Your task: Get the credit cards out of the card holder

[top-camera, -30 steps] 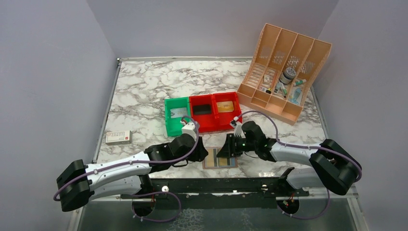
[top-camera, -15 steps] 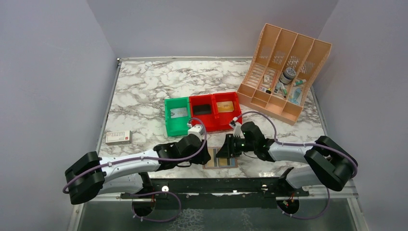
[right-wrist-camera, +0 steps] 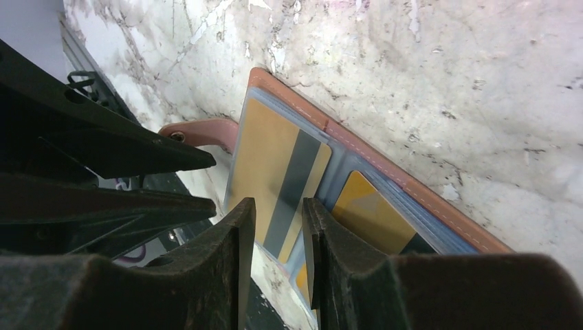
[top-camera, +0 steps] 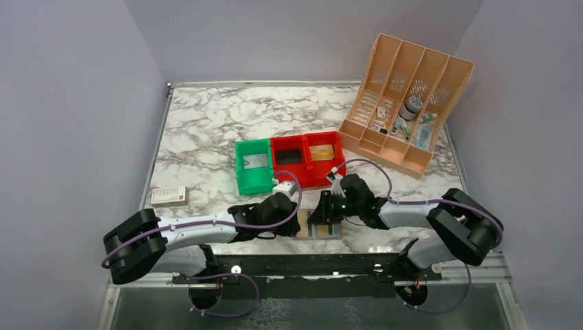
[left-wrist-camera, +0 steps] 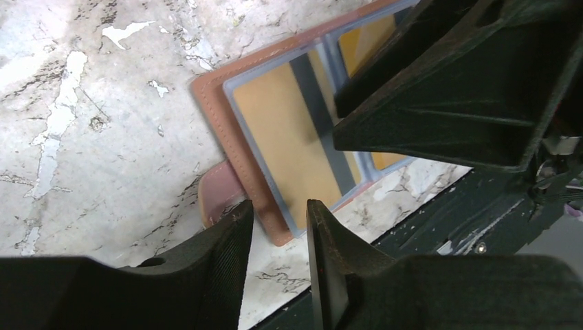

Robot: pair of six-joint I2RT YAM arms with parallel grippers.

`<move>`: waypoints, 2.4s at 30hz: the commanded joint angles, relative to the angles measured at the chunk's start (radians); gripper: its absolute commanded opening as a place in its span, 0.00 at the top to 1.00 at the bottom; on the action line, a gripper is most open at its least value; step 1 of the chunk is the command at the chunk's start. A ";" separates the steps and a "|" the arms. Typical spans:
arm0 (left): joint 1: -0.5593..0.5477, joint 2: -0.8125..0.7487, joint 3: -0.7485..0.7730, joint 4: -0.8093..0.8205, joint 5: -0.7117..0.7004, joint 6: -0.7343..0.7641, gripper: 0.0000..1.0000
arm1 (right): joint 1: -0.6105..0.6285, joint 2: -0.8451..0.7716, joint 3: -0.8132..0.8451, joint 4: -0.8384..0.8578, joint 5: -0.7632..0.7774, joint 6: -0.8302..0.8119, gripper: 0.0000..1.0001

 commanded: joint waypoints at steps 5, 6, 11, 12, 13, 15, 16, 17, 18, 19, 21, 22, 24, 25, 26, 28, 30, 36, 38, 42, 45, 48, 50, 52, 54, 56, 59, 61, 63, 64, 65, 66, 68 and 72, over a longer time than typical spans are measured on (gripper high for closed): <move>-0.007 0.038 0.004 0.048 -0.001 -0.014 0.70 | 0.004 -0.084 -0.085 -0.021 0.117 0.020 0.67; -0.007 0.037 0.003 0.051 -0.004 -0.015 0.70 | 0.004 -0.091 -0.087 -0.020 0.116 0.016 0.67; -0.008 0.029 0.036 0.059 -0.006 -0.010 0.68 | 0.004 -0.091 -0.060 -0.042 0.105 -0.016 0.68; -0.009 0.029 0.044 0.061 -0.002 -0.008 0.68 | 0.004 -0.090 -0.056 -0.043 0.103 -0.021 0.68; -0.010 0.028 0.050 0.066 0.002 -0.004 0.68 | 0.004 -0.091 -0.052 -0.043 0.099 -0.025 0.69; -0.012 0.033 0.062 0.075 0.009 0.005 0.68 | 0.004 -0.101 -0.046 -0.051 0.093 -0.033 0.69; -0.012 0.037 0.066 0.082 0.010 0.008 0.68 | 0.004 -0.110 -0.042 -0.056 0.094 -0.035 0.70; -0.012 0.042 0.070 0.090 0.009 0.010 0.68 | 0.004 -0.118 -0.037 -0.068 0.097 -0.038 0.70; -0.012 0.050 0.074 0.099 0.009 0.014 0.68 | 0.003 -0.129 -0.029 -0.080 0.101 -0.042 0.70; -0.012 0.066 0.080 0.107 0.010 0.020 0.68 | 0.004 -0.138 -0.024 -0.092 0.105 -0.043 0.71; -0.012 0.102 0.094 0.112 0.007 0.031 0.69 | 0.004 -0.157 -0.019 -0.107 0.120 -0.043 0.71; -0.012 0.125 0.101 0.110 0.004 0.033 0.69 | 0.004 -0.163 -0.021 -0.114 0.128 -0.042 0.72; -0.012 0.167 0.110 0.112 -0.001 0.033 0.71 | 0.004 -0.169 -0.030 -0.119 0.140 -0.041 0.72; -0.012 0.185 0.111 0.112 -0.006 0.030 0.72 | 0.003 -0.167 -0.036 -0.119 0.145 -0.040 0.72; -0.012 0.200 0.110 0.116 -0.011 0.027 0.73 | 0.003 -0.160 -0.040 -0.120 0.148 -0.039 0.72; -0.012 0.222 0.110 0.117 -0.020 0.024 0.75 | 0.004 -0.135 -0.047 -0.119 0.148 -0.039 0.73; -0.012 0.234 0.112 0.100 -0.040 0.017 0.76 | 0.003 -0.107 -0.055 -0.100 0.137 -0.041 0.73; -0.014 0.208 0.101 0.065 -0.080 0.025 0.74 | 0.004 -0.089 -0.059 -0.113 0.166 -0.029 0.74; -0.014 0.199 0.099 0.051 -0.090 0.030 0.73 | 0.004 -0.099 -0.057 -0.118 0.169 -0.027 0.74; -0.014 0.200 0.098 0.043 -0.093 0.039 0.72 | 0.003 -0.115 -0.056 -0.123 0.162 -0.020 0.74; -0.014 0.209 0.100 0.045 -0.089 0.040 0.72 | 0.003 -0.130 -0.052 -0.131 0.155 -0.018 0.74; -0.014 0.218 0.099 0.046 -0.085 0.043 0.72 | 0.007 -0.145 -0.049 -0.146 0.148 -0.015 0.74; -0.014 0.220 0.096 0.046 -0.084 0.041 0.73 | 0.009 -0.158 -0.047 -0.156 0.154 -0.013 0.74; -0.016 0.218 0.090 0.046 -0.084 0.038 0.73 | 0.013 -0.164 -0.043 -0.172 0.162 -0.010 0.74; -0.015 0.213 0.083 0.045 -0.085 0.033 0.73 | 0.017 -0.161 -0.036 -0.192 0.183 -0.007 0.74; -0.015 0.212 0.078 0.045 -0.083 0.029 0.73 | 0.019 -0.147 -0.033 -0.197 0.193 -0.006 0.74; -0.017 0.211 0.074 0.045 -0.078 0.029 0.74 | 0.036 -0.118 -0.027 -0.203 0.214 0.003 0.74; -0.017 0.209 0.071 0.046 -0.078 0.029 0.74 | 0.052 -0.107 -0.020 -0.207 0.241 0.014 0.74; -0.017 0.210 0.070 0.045 -0.076 0.029 0.74 | 0.068 -0.099 -0.013 -0.214 0.275 0.026 0.74; -0.017 0.211 0.068 0.046 -0.076 0.028 0.74 | 0.073 -0.095 -0.010 -0.216 0.290 0.032 0.74; -0.018 0.213 0.069 0.045 -0.075 0.028 0.74 | 0.075 -0.092 -0.009 -0.216 0.301 0.039 0.74; -0.018 0.213 0.070 0.045 -0.073 0.028 0.74 | 0.078 -0.092 -0.009 -0.216 0.313 0.050 0.74; -0.019 0.218 0.072 0.046 -0.071 0.028 0.74 | 0.080 -0.100 -0.023 -0.201 0.342 0.076 0.74; -0.020 0.224 0.074 0.046 -0.070 0.029 0.74 | 0.081 -0.152 -0.078 -0.110 0.336 0.141 0.76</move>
